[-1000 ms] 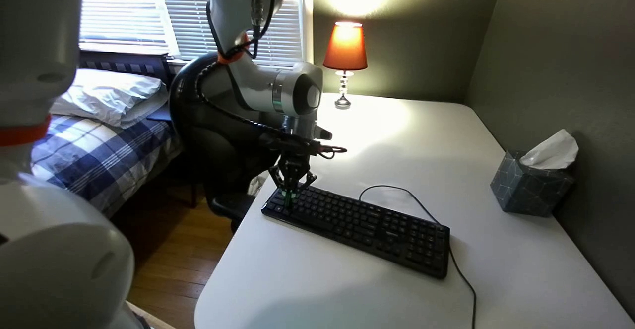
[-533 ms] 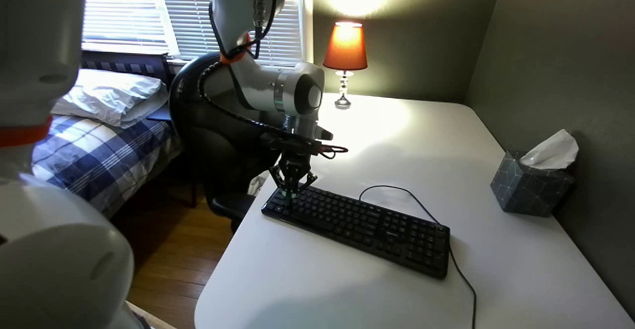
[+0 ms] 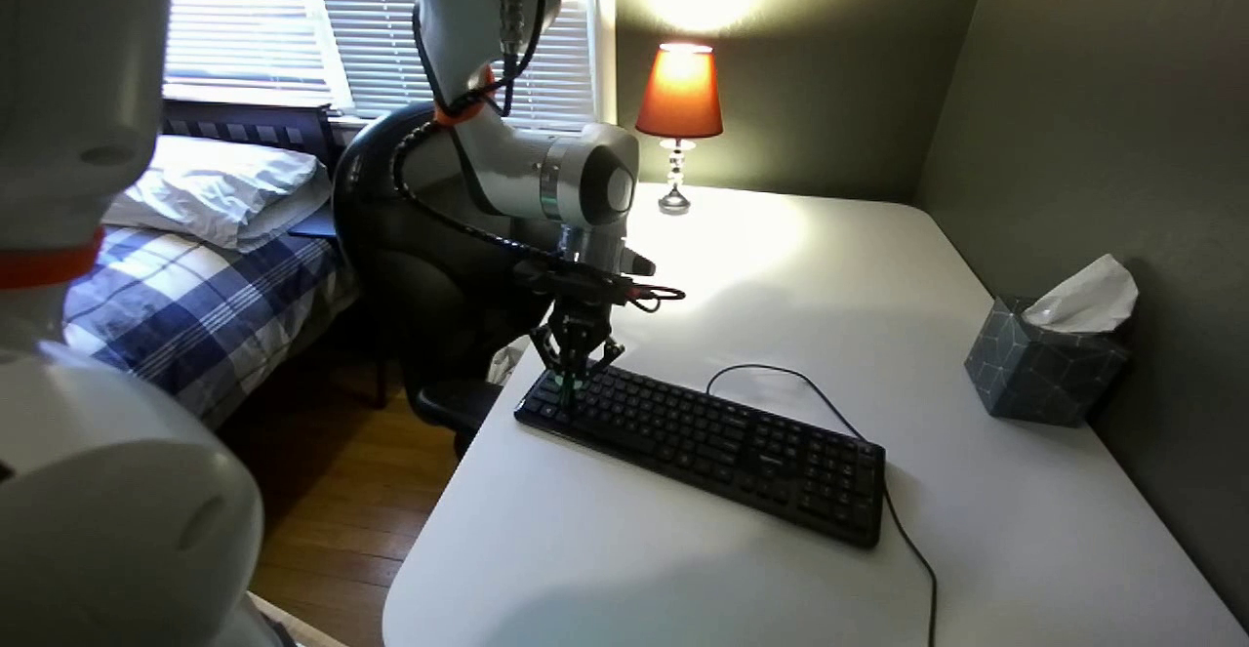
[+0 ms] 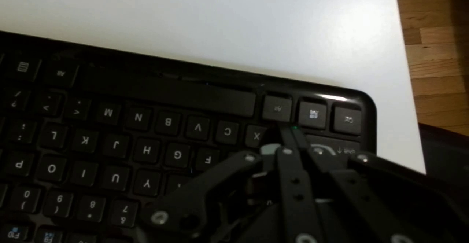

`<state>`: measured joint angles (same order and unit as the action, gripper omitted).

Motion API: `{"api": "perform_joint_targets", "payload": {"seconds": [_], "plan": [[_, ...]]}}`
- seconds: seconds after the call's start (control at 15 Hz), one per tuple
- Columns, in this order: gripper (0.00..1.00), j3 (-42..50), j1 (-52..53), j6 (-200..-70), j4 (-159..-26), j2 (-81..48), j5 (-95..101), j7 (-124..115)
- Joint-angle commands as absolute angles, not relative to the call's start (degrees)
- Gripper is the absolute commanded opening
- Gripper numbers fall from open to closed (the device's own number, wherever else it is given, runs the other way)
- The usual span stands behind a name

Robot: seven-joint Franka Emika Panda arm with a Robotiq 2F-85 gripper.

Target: Press a button on the bottom left of the keyboard

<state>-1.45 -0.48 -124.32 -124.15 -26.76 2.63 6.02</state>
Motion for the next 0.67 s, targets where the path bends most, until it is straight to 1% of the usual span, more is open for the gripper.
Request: {"api": "perform_joint_targets", "payload": {"seconds": [0.0,0.6], "plan": [[0.0,-1.89,-1.0,-123.12,-122.84,-28.03,1.4,7.37],[0.0,-1.68,-0.5,-124.18,-124.57,-26.13,2.02,6.32]]}}
